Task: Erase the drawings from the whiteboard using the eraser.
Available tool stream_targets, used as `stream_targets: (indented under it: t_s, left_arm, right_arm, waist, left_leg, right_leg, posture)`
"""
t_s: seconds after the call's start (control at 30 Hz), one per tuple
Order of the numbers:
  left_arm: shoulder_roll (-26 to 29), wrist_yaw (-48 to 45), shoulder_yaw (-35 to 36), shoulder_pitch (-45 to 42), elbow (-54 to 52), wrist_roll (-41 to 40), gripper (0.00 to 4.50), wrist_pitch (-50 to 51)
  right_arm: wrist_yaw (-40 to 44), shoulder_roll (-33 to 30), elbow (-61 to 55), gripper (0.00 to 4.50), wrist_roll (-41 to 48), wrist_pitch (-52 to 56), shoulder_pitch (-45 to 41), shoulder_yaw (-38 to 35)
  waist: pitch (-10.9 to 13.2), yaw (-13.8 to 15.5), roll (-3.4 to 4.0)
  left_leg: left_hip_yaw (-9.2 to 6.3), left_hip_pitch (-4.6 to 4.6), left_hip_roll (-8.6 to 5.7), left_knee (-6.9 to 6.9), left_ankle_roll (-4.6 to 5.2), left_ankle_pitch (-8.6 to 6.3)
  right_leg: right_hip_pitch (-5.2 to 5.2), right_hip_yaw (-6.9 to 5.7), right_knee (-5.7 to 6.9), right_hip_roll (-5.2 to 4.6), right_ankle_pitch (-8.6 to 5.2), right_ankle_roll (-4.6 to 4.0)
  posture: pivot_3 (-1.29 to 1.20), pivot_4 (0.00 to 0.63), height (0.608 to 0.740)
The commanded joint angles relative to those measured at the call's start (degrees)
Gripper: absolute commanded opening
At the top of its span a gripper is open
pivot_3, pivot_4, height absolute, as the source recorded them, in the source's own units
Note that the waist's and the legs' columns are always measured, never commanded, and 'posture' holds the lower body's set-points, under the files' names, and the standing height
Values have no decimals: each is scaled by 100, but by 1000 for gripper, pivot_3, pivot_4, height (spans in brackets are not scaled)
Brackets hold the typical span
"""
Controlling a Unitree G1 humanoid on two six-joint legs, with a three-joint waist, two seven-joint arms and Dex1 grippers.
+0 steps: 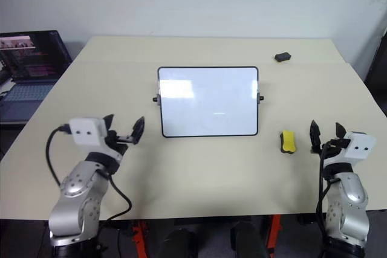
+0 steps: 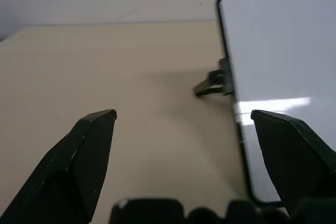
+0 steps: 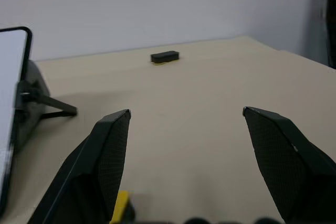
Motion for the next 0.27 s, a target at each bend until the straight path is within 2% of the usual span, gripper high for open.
stream_targets:
  t_s: [0.03, 0.27]
  left_arm:
    - [-29, 147, 205, 172, -3, 91, 4500, -320]
    - [-279, 499, 216, 399, 142, 144, 4500, -409]
  right_arm:
    - [-108, -389, 681, 3723, -112, -425, -261, -360]
    - [-396, -801, 1608, 3723, -143, -550, -447, -669]
  waist:
    - [0, 20, -1]
    - [-2, 54, -5]
  left_leg:
    - [2, -1, -3, 4, 0, 0]
    - [24, -6, -8, 4, 0, 0]
  right_leg:
    - [0, -1, 0, 0, 0, 1]
    - [4, 1, -8, -10, 1, 2]
  posture:
    - [0, 150, 740]
    - [0, 150, 740]
